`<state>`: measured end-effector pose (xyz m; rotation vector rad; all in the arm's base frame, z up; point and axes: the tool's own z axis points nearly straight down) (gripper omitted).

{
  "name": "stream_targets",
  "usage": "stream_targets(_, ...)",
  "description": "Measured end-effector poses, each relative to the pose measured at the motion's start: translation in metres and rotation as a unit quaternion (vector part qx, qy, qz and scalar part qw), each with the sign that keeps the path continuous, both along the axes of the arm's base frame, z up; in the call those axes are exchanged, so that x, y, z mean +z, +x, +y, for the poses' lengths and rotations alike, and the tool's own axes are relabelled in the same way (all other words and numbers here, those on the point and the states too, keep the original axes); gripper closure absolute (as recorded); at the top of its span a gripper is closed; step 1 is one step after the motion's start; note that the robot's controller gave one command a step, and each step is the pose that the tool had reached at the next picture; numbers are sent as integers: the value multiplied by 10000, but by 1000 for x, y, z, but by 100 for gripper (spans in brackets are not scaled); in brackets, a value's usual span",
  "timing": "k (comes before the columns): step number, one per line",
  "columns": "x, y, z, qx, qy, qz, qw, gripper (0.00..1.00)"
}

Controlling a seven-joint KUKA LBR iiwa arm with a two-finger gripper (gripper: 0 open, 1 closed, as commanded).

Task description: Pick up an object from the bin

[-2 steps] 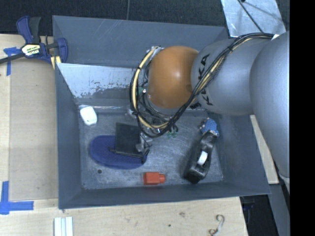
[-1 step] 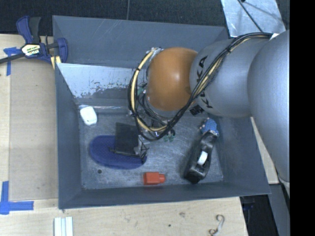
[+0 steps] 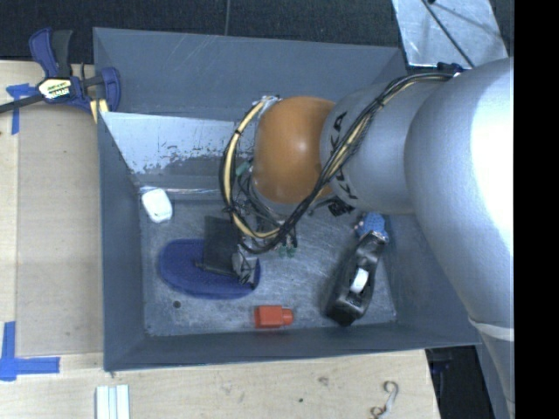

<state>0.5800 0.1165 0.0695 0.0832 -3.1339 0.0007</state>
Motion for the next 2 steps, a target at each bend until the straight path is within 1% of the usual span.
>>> stream_targets(1, 1, 1, 0, -5, 3, -12, 10000, 0)
stream_targets(2, 4, 4, 0, -12, 13, -71, 10000, 100)
